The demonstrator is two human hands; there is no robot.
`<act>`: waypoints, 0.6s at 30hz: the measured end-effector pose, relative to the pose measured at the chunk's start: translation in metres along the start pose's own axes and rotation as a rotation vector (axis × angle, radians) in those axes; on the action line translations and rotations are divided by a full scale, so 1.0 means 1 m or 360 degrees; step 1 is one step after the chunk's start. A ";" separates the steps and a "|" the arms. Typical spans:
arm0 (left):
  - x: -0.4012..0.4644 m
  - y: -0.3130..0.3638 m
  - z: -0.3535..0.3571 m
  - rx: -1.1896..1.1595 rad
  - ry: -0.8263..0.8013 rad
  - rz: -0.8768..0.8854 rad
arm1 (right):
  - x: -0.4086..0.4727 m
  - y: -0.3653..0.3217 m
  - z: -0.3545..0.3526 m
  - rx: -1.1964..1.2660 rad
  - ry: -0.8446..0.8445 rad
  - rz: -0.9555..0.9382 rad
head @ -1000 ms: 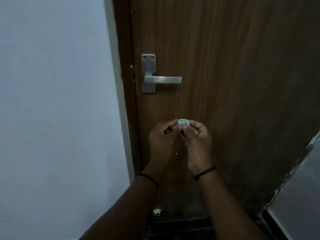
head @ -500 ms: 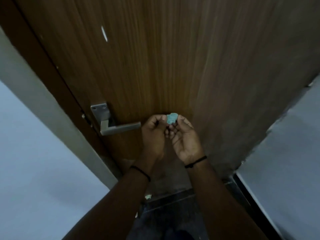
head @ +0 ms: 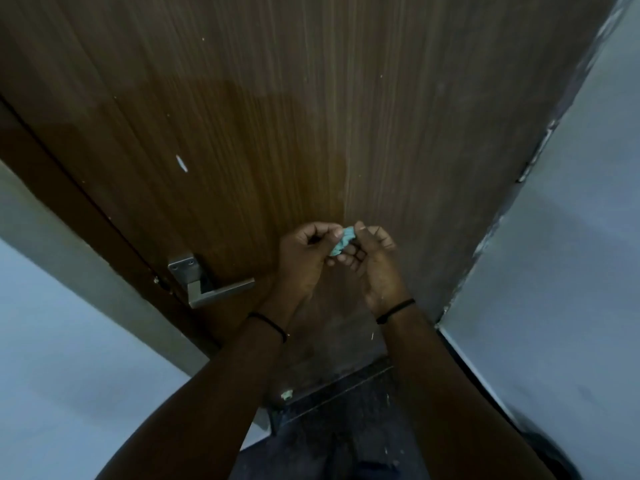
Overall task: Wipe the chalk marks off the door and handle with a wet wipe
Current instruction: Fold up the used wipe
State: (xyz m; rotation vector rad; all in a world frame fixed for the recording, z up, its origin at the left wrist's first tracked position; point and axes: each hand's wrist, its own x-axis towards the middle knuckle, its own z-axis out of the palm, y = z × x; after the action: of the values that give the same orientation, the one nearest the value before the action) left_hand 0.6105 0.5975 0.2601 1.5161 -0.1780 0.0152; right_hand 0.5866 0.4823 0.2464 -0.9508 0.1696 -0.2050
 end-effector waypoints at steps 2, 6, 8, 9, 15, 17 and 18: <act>0.002 -0.005 0.002 0.0123 0.0045 0.0008 | -0.007 -0.001 -0.003 0.0013 0.0042 0.0008; 0.001 -0.015 0.013 0.0397 -0.0042 0.0138 | -0.028 0.003 -0.010 0.0016 0.0152 -0.0004; -0.006 -0.020 0.022 0.0342 -0.0152 0.0104 | -0.040 0.002 -0.018 -0.0010 0.0286 -0.0030; -0.010 -0.023 0.026 0.0299 -0.0251 0.0050 | -0.047 0.000 -0.024 0.0003 0.0375 -0.0053; -0.044 -0.055 0.074 0.0171 -0.0917 -0.0200 | -0.102 -0.004 -0.070 -0.0270 0.0945 -0.0365; -0.062 -0.059 0.099 0.0217 -0.1008 -0.0198 | -0.124 -0.004 -0.092 -0.0286 0.1133 -0.0377; -0.074 -0.061 0.113 0.0213 -0.1062 -0.0221 | -0.135 -0.005 -0.104 -0.0301 0.1235 -0.0394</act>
State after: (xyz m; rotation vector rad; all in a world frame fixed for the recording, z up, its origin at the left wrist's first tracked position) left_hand 0.5332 0.4896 0.1954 1.6185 -0.6115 -0.6051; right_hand 0.4312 0.4312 0.1981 -1.0403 0.7965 -0.7963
